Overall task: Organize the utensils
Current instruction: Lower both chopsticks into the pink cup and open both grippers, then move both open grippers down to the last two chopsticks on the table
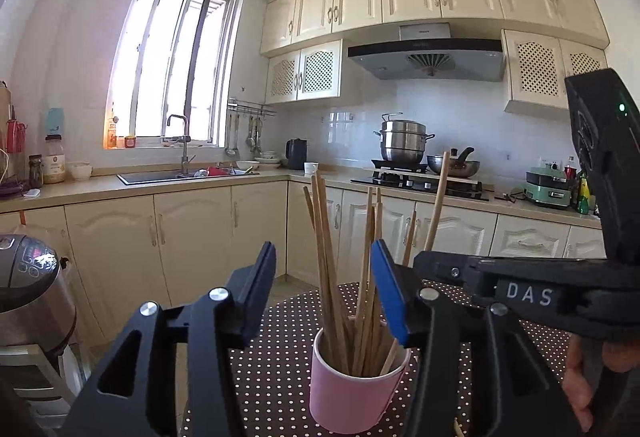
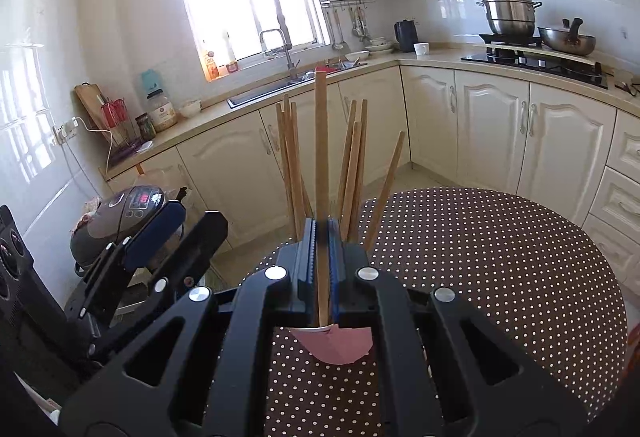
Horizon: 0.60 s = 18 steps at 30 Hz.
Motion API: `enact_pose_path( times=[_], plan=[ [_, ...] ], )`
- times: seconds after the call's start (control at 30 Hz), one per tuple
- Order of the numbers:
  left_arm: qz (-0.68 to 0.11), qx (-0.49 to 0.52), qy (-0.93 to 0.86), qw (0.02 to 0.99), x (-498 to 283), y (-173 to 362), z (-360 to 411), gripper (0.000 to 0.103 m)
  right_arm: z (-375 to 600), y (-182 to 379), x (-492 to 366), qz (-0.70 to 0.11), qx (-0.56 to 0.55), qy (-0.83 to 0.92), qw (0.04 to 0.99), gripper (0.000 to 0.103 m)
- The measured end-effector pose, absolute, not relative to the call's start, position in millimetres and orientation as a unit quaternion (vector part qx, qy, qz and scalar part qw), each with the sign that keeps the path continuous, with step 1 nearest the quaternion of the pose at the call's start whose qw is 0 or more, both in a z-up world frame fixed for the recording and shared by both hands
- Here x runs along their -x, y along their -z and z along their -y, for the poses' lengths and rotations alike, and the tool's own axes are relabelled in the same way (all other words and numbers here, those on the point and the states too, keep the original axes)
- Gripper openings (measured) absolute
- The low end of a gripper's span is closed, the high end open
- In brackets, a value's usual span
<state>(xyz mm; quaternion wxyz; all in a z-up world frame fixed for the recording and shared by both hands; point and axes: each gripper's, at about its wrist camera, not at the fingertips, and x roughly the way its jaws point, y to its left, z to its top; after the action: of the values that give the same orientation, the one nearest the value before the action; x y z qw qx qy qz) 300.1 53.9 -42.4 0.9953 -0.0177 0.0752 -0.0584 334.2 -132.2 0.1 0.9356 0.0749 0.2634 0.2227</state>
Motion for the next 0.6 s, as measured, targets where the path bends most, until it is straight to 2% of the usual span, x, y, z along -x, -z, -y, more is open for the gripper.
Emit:
enact_pose_path(
  times=[0.2,0.37,0.6],
  plan=[
    [-0.073,0.015,0.053,0.996,-293,41,-56,0.050,131,-1,-331,-0.265,-0.079,-0.223,0.935,0.009],
    [-0.074,0.032,0.048,0.996,-288,36,-63,0.051,139,-4,-326,-0.258,-0.093,-0.211,0.938,0.044],
    [-0.071,0.026,0.044,0.996,-278,28,-62,0.052,146,-15,-314,-0.250,-0.092,-0.213,0.940,0.044]
  ],
)
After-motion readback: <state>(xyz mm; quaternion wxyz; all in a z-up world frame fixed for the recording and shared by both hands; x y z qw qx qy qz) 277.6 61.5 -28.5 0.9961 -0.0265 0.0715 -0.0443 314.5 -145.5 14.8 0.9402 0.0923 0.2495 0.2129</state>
